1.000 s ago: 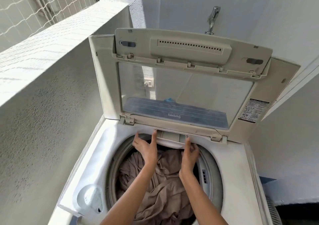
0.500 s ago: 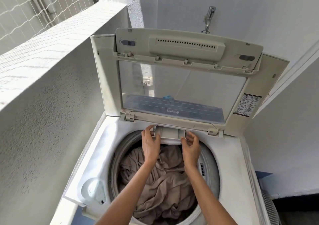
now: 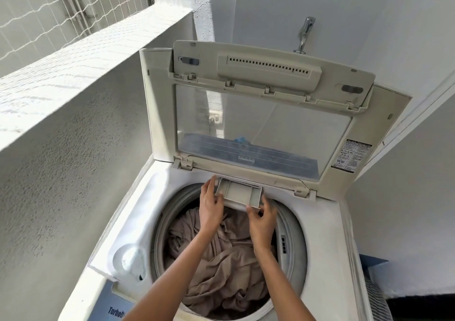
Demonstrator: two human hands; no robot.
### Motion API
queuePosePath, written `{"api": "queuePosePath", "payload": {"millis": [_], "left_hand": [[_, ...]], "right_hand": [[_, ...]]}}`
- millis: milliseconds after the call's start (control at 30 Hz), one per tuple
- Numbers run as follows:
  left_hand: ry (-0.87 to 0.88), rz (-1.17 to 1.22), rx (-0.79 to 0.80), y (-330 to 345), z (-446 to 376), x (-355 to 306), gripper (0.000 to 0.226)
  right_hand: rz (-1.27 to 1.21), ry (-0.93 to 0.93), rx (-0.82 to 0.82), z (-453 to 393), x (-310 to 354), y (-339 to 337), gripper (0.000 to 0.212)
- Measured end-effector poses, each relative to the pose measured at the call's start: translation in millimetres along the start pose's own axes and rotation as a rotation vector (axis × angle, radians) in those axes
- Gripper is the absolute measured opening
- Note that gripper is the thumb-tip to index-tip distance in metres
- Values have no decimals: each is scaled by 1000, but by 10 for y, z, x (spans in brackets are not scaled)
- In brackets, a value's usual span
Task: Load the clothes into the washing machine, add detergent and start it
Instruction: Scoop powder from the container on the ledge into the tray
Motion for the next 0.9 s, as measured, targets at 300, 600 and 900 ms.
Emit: {"api": "queuePosePath", "payload": {"millis": [300, 600, 900], "left_hand": [[214, -369, 319, 188, 88, -68, 85], [143, -547, 577, 225, 95, -108, 85], [127, -564, 282, -701, 441, -340, 66]], "right_hand": [[207, -119, 84, -136, 65, -28, 58], [241, -92, 83, -107, 71, -26, 51], [41, -428, -24, 695, 580, 38, 35]]}}
Point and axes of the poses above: each hand's wrist, its own z-axis away from the middle knuckle, its own y-axis out of the palm, x = y × z, the point moved 9 cm from there along -z, towards the middle knuckle, and after that the axes turned 13 degrees about y, right-handed, at the moved point
